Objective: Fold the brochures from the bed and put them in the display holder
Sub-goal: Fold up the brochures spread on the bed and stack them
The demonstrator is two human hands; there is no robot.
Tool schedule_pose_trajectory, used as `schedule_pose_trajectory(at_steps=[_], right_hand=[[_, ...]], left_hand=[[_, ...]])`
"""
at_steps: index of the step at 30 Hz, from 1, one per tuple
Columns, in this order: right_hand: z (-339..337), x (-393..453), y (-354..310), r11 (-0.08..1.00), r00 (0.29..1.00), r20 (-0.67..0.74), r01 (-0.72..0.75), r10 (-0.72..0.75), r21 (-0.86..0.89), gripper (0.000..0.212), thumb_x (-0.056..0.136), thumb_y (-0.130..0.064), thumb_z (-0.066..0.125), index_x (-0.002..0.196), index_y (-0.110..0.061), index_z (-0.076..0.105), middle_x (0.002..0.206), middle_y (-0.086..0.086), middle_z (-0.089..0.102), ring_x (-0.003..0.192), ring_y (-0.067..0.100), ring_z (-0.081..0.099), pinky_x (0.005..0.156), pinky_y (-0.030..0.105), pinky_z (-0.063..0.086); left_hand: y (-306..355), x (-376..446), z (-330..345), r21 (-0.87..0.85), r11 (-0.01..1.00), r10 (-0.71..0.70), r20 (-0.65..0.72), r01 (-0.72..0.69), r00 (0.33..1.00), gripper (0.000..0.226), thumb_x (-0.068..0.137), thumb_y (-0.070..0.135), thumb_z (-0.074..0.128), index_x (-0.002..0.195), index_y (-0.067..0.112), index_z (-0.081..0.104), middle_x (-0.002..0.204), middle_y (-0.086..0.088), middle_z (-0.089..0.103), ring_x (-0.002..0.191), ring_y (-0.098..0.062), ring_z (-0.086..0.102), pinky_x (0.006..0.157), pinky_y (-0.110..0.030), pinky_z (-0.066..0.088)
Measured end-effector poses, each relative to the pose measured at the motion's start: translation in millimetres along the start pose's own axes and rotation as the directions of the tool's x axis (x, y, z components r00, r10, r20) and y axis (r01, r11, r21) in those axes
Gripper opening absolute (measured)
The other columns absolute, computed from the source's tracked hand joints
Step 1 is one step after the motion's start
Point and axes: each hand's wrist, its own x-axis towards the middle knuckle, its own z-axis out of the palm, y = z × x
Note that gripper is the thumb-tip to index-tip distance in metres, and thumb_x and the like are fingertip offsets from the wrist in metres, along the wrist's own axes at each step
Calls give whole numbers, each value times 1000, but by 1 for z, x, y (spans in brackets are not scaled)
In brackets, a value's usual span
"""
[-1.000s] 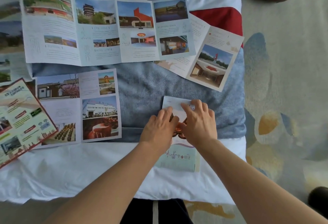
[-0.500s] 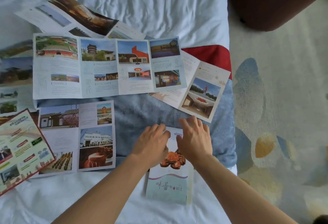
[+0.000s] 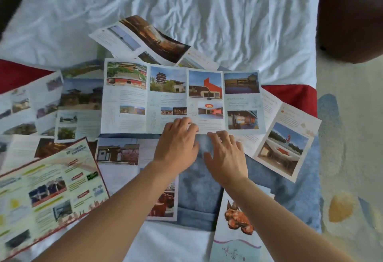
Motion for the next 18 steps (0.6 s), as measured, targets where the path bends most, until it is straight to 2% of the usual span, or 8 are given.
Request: schedule_pose_trajectory(at_steps=[4, 7, 9, 12, 15, 18], right_hand=[[8, 28, -60, 995, 995, -2, 95, -95, 31, 49, 89, -29, 63, 135, -18, 50, 135, 6, 51, 118, 29, 51, 97, 41, 41], [17, 51, -93, 991, 992, 6, 128, -129, 38, 51, 92, -34, 59, 139, -21, 43, 143, 4, 44, 126, 27, 46, 102, 41, 39], [21, 60, -108, 991, 992, 18, 123, -124, 45, 58, 93, -37, 58, 145, -23, 37, 149, 4, 39, 132, 26, 42, 105, 42, 38], [28, 67, -125, 989, 991, 22, 134, -135, 56, 64, 92, -37, 59, 149, -23, 32, 151, 3, 39, 135, 25, 41, 105, 42, 38], [35, 73, -134, 990, 992, 27, 125, -127, 64, 67, 93, -41, 58, 150, -24, 28, 151, 3, 39, 134, 25, 42, 106, 42, 39], [41, 77, -144, 986, 991, 29, 126, -130, 107, 67, 94, -46, 55, 151, -24, 28, 151, 3, 40, 136, 24, 41, 108, 43, 39]], left_hand=[[-64, 0, -28, 70, 989, -123, -120, 132, 985, 40, 85, 32, 62, 122, 17, 58, 130, -5, 53, 122, -26, 47, 105, -43, 31], [-105, -1, -43, 133, 958, -227, -180, 253, 957, 44, 84, 37, 63, 123, 16, 55, 137, -9, 48, 130, -29, 40, 114, -50, 21], [-126, -3, -48, 132, 936, -300, -187, 327, 935, 51, 84, 39, 63, 127, 16, 49, 144, -11, 40, 135, -30, 35, 115, -53, 21], [-151, -7, -48, -4, 886, -454, -204, 464, 867, 65, 84, 40, 65, 136, 13, 39, 151, -16, 32, 140, -34, 29, 113, -53, 30], [-163, -11, -44, -241, 759, -641, -116, 605, 758, 81, 85, 44, 66, 147, 11, 24, 156, -17, 26, 142, -35, 26, 110, -54, 37], [-169, -14, -35, -348, 690, -693, -66, 634, 718, 89, 87, 44, 64, 153, 12, 14, 154, -15, 30, 136, -33, 36, 103, -48, 43]])
